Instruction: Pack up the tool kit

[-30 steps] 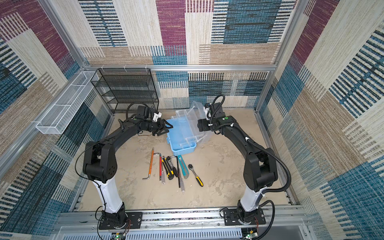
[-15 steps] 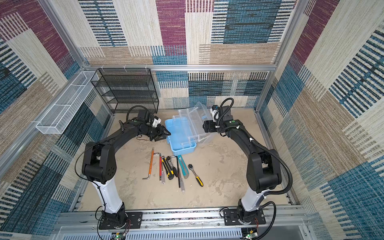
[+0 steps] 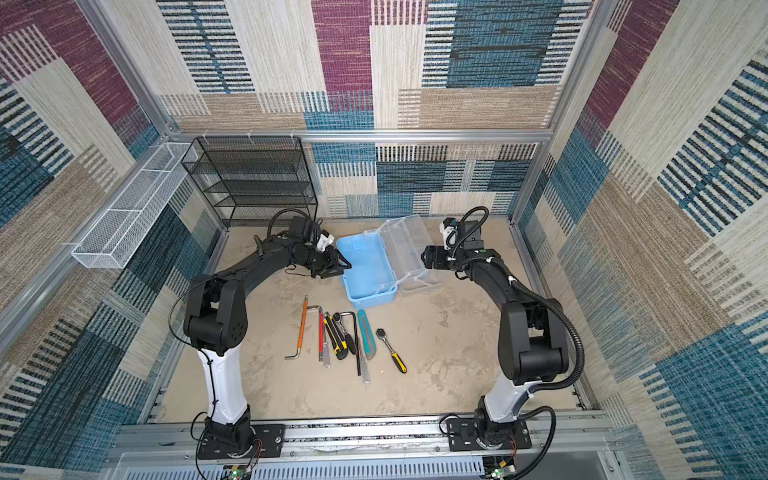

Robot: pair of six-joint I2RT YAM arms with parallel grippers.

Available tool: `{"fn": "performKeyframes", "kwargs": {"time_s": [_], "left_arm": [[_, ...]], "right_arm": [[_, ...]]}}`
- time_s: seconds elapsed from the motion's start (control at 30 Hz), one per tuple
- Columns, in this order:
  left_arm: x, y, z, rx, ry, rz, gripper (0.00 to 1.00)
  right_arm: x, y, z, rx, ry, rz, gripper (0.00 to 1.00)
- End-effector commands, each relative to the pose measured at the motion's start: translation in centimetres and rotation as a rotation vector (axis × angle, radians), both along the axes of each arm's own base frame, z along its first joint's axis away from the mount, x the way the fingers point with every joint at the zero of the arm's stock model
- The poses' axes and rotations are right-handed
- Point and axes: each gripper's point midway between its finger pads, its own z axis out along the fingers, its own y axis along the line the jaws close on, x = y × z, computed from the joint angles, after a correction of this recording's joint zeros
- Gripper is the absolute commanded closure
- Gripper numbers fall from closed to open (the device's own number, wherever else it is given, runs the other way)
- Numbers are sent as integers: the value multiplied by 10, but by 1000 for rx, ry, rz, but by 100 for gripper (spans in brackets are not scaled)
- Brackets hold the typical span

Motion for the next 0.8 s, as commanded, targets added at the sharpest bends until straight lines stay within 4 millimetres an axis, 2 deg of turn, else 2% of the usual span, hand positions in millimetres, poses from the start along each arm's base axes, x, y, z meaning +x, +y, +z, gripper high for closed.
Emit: {"fn": "performKeyframes", "kwargs": {"time_s": [0.0,0.2,0.4,0.57,0.77], "left_arm": [[4,-12,3,-31,0,-28,56],[8,-32,-1,-50,10,-58,56],[2,-45,-2,-75,13,-70,56],[-2,-41,12,-70,-33,-63,56],[-8,-29,31,-24,-107,-47,47]], "right_arm": [[7,-6,10,22,-47,-10,12],[4,-22,15,-7,-58,-59,9],[-9,-24,29,1,-84,-73,9],[-29,-19,35,47,-88,-74,11],[-57,0,41,43,-110,-64,12]]}}
